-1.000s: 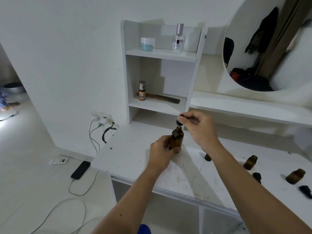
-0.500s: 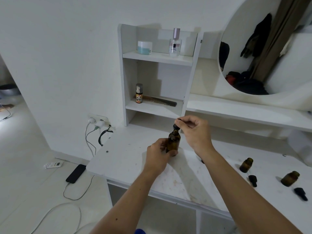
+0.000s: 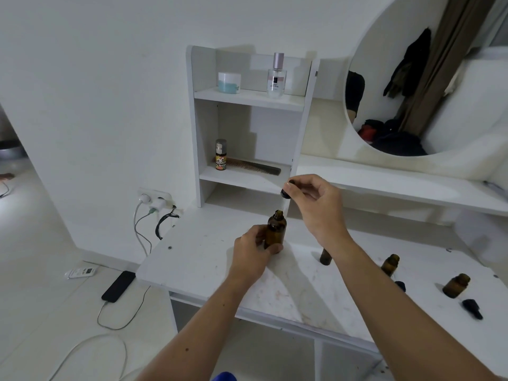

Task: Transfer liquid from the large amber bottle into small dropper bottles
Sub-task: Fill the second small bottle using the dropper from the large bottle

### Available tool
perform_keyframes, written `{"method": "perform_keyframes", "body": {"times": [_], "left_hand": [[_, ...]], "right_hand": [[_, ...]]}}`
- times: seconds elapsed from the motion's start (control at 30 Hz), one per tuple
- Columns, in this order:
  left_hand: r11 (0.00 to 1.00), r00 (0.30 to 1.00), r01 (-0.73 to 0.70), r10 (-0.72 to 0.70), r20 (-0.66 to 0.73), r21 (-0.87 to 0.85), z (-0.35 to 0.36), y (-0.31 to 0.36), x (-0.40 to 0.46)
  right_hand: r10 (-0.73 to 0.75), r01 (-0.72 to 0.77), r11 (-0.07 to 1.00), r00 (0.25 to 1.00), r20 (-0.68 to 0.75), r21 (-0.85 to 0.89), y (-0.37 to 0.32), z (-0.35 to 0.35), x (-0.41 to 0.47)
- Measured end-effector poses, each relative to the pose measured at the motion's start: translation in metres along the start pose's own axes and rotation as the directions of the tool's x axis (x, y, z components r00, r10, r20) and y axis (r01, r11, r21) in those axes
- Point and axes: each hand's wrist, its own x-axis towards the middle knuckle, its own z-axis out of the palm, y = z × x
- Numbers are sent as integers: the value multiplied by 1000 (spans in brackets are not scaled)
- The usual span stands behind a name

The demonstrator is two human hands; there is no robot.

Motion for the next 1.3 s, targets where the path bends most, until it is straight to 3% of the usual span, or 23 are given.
{"method": "perform_keyframes", "body": {"times": [0.23,0.67,0.87,1.1,1.3], "left_hand": [[1000,1000,4,-4,17,6,0,2,-5],[1000,995,-13,13,-101,-2,1,6,-49],[997,994,-77,79,71,-25,46,25,-76],[988,944,-126,148,295,-94,128,53,-89],[987,929,-122,152,337,-107,167,62,-74]], "right_hand": [[-90,92,996,992,-88,15,-17,-21,-2],[-41,52,998,975,-217,47,-8,-96,-42],[-43,45,999,956,-290,1,-3,-140,-62],[-31,20,999,922,-385,-31,2,-189,-74],[-14,1,999,911,-413,-33,17,-218,-74]]}}
